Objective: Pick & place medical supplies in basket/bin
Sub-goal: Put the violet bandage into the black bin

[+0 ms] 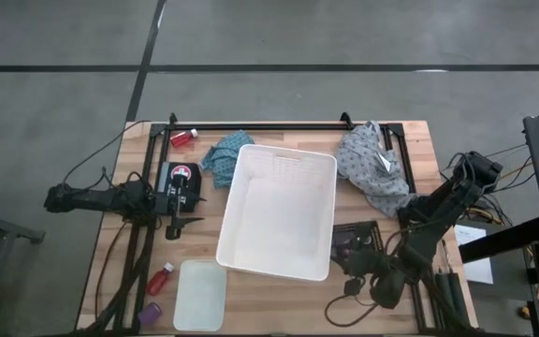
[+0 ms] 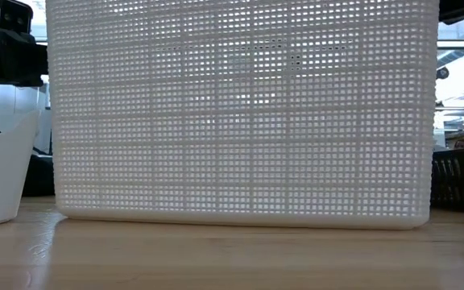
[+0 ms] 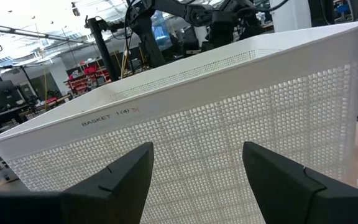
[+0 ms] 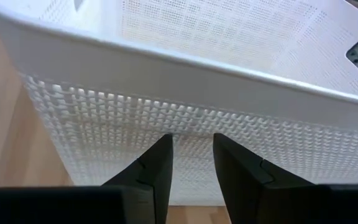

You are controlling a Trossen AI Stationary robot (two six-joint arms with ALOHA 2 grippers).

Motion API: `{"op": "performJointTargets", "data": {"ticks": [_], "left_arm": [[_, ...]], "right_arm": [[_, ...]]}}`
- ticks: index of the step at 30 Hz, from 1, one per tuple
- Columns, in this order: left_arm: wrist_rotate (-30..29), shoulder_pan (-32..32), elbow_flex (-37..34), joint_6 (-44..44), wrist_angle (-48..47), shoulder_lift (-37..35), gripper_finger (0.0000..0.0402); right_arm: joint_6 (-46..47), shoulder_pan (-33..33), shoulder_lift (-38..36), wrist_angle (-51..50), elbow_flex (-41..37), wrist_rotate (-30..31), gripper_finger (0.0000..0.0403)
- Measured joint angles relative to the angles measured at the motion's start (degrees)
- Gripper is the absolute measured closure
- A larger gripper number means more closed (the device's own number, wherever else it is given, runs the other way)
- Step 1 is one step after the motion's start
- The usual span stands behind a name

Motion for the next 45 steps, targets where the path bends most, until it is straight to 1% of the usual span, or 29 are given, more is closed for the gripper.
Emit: {"op": "performJointTargets", "data": {"ticks": [10,13,15,17,18,20,23,25,28,30,36,39,42,45], "left_arm": [[0.0,0.0,0.0,0.0,0.0,0.0,0.0148],[0.0,0.0,0.0,0.0,0.0,0.0,0.0148],[0.0,0.0,0.0,0.0,0.0,0.0,0.0148],[0.0,0.0,0.0,0.0,0.0,0.0,0.0148],[0.0,0.0,0.0,0.0,0.0,0.0,0.0148],[0.0,0.0,0.0,0.0,0.0,0.0,0.0148],[0.0,0.0,0.0,0.0,0.0,0.0,0.0148],[0.0,0.0,0.0,0.0,0.0,0.0,0.0148],[0.0,0.0,0.0,0.0,0.0,0.0,0.0149],[0.0,0.0,0.0,0.0,0.0,0.0,0.0149],[0.0,0.0,0.0,0.0,0.0,0.0,0.0149],[0.0,0.0,0.0,0.0,0.0,0.0,0.0149],[0.0,0.0,0.0,0.0,0.0,0.0,0.0149],[0.0,0.0,0.0,0.0,0.0,0.0,0.0149]], "right_arm": [[0.2,-0.1,0.0,1.0,-0.6,0.0,0.0278],[-0.2,0.0,-1.0,1.2,-0.7,0.2,0.0272],[-1.6,0.5,-2.2,3.1,-1.5,0.8,0.0268],[-6.4,1.2,-3.8,9.6,-3.4,0.9,0.0262],[-10.5,1.5,-4.6,14.4,-4.6,0.9,0.0259],[-20.6,2.2,-6.2,24.4,-7.4,0.7,0.0253],[-35.3,2.4,-9.1,38.3,-11.9,-1.8,0.0243],[-42.9,2.3,-11.7,44.5,-14.9,-5.0,0.0237],[-50.5,1.9,-17.0,46.5,-18.9,-10.4,0.0229],[-51.3,1.6,-22.2,46.3,-21.4,-12.4,0.0224],[-48.5,-0.3,-37.0,46.1,-29.7,-12.6,0.0226],[-51.4,-0.3,-43.9,46.2,-33.5,-12.7,0.0231],[-57.0,-0.3,-49.8,46.1,-36.4,-13.4,0.0236],[-56.3,-0.3,-54.1,46.3,-38.3,-14.7,0.0243]]}}
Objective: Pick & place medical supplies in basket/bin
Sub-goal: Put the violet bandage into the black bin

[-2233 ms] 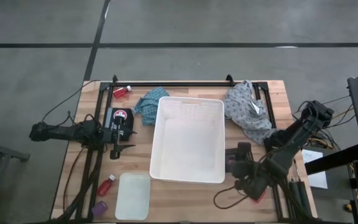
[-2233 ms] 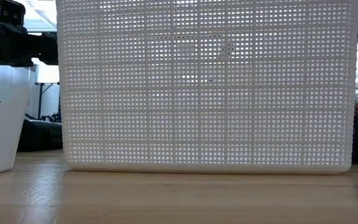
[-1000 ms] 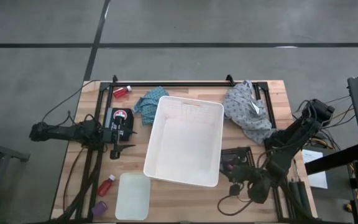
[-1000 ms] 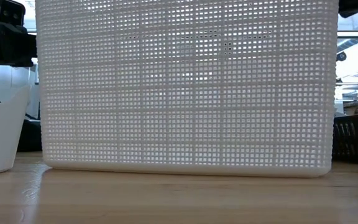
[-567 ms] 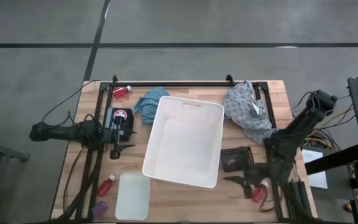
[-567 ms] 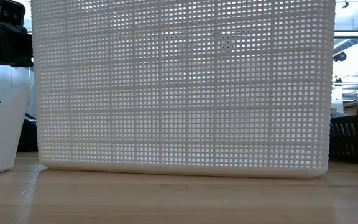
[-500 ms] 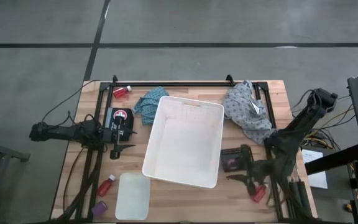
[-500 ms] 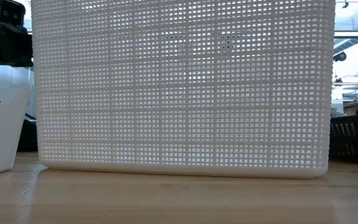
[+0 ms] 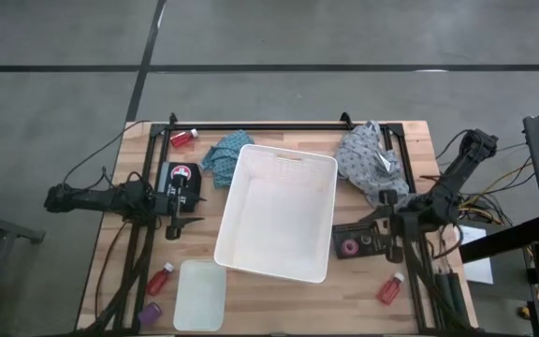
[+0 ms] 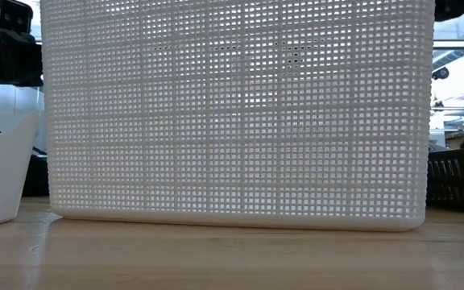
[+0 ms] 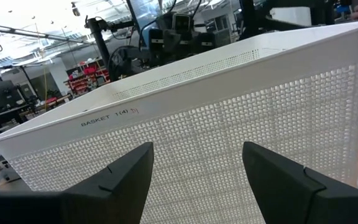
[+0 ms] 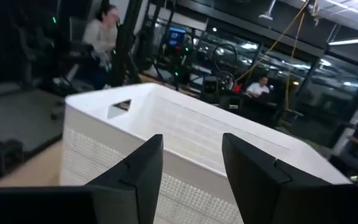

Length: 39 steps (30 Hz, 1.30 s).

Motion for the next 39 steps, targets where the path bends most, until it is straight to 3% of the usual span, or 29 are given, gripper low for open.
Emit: {"op": "performJointTargets", "data": {"ticks": [6,12,21,39], "left_arm": [[0.0,0.0,0.0,0.0,0.0,0.0,0.0149],[0.0,0.0,0.0,0.0,0.0,0.0,0.0149],[0.0,0.0,0.0,0.0,0.0,0.0,0.0149],[0.0,0.0,0.0,0.0,0.0,0.0,0.0148]], "right_arm": [[0.5,0.0,-6.0,0.0,-1.4,3.0,0.0261],[-7.5,0.0,-9.7,-0.4,-0.2,3.9,0.0278],[-8.0,0.0,-9.5,-0.4,0.0,3.9,0.0289],[-8.0,0.0,-9.5,-0.4,0.0,3.9,0.0273]]}}
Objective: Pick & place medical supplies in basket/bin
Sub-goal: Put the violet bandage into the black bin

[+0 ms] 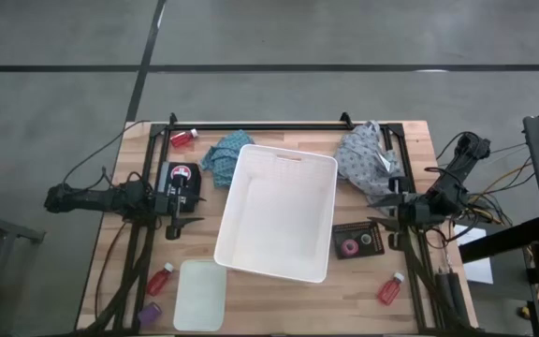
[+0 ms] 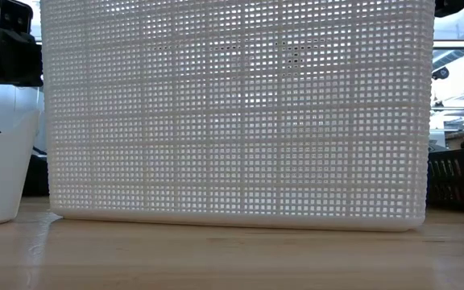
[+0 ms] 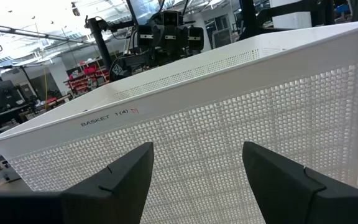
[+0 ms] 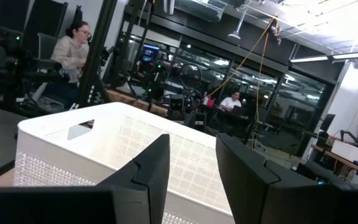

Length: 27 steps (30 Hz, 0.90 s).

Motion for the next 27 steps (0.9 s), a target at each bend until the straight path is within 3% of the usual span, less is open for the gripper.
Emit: {"op": "performJointTargets", "data": {"ticks": [24,27], "left_arm": [[0.0,0.0,0.0,-0.2,0.0,0.0,0.0148],[0.3,0.0,0.0,-6.8,0.1,0.0,0.0148]], "right_arm": [[0.0,0.0,0.0,0.0,0.0,0.0,0.0277],[0.0,0.0,0.0,0.0,0.0,0.0,0.0274]]}}
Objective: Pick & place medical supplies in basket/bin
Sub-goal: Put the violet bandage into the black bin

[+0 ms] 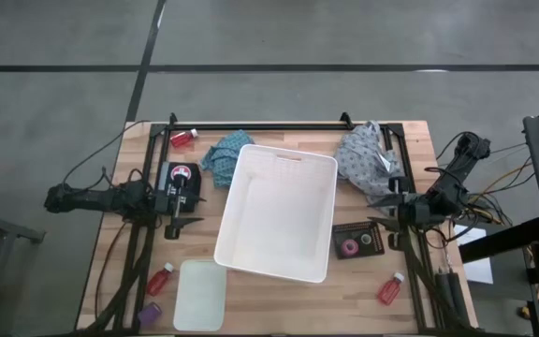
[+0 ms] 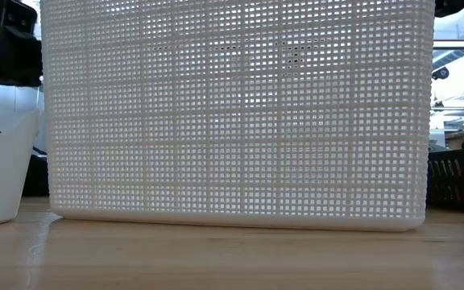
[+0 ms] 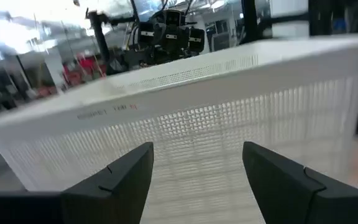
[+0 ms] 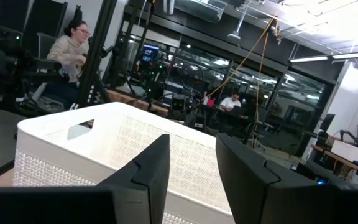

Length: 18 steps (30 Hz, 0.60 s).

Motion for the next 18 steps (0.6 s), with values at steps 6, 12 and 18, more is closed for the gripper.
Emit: {"op": "performJointTargets", "data": {"ticks": [6,12,18], "left_arm": [[-6.0,0.1,0.0,-20.3,0.3,0.0,0.0148],[-6.4,0.1,1.7,-21.9,-2.8,0.9,0.0148],[-6.5,-0.1,11.4,-22.1,-5.5,8.4,0.0148]], "right_arm": [[0.0,0.0,0.0,0.0,0.0,0.0,0.0276],[0.0,0.0,0.0,0.0,0.0,0.0,0.0284],[0.0,0.1,0.0,0.0,0.0,0.0,0.0286]]}}
